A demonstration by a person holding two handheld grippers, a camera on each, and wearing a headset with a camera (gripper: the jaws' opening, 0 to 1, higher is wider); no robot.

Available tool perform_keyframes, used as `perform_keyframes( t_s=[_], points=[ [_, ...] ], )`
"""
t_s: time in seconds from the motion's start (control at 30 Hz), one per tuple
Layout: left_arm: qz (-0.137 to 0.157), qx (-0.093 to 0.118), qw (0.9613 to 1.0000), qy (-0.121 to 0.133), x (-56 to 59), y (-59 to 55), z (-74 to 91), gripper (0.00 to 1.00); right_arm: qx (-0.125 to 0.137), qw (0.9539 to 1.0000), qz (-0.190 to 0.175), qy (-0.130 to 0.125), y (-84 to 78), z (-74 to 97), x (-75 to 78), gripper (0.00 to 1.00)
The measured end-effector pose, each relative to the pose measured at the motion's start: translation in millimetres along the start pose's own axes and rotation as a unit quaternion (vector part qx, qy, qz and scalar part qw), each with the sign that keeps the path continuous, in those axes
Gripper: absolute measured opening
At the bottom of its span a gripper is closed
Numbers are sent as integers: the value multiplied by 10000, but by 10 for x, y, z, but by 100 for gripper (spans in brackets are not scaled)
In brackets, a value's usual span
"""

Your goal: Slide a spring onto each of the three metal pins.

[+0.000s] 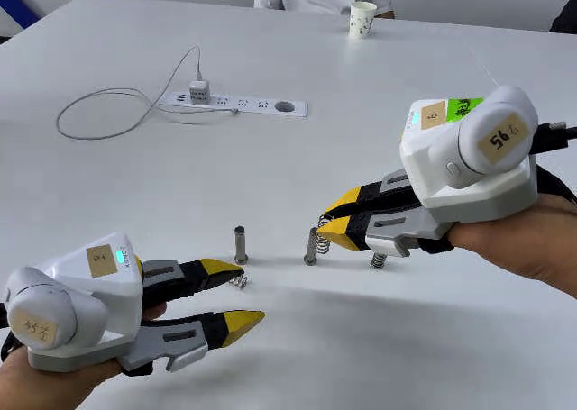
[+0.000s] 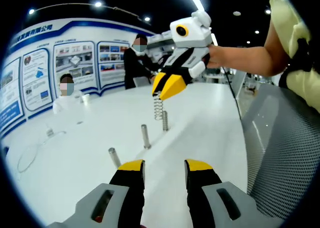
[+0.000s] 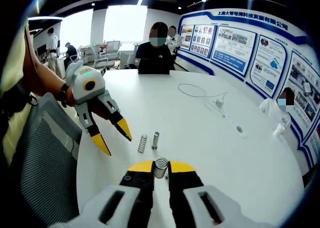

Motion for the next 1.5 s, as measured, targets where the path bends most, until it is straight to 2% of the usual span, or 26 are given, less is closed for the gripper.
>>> perform_keyframes(
  t_s=[0.23,0.5,1.27,1.5],
  points=[
    [52,-41,10000,29,16,-39,34,33,62,9998,-4,-177,5,-45,102,11],
    [68,-51,9999,62,10,-43,54,33,80,9996,-53,-251,-23,-139,191,11],
    [110,-71,9998,121,-7,-73,99,33,-84,9996,-185,-203,-171,-291,218,11],
    [125,-69,9998,139,-11,-82,102,33,-139,9993,-269,-198,-260,-330,205,11]
  ],
)
Point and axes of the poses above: the centre of the closed fingertips' face, and the gripper's own axes: z roughly backward along the fingers, x roughly to its right, y roughly out of its top, the point moved 10 cm from there along z, roughly backward along the fingers, and after that the axes turned 13 degrees about x, right-handed, at the moved point
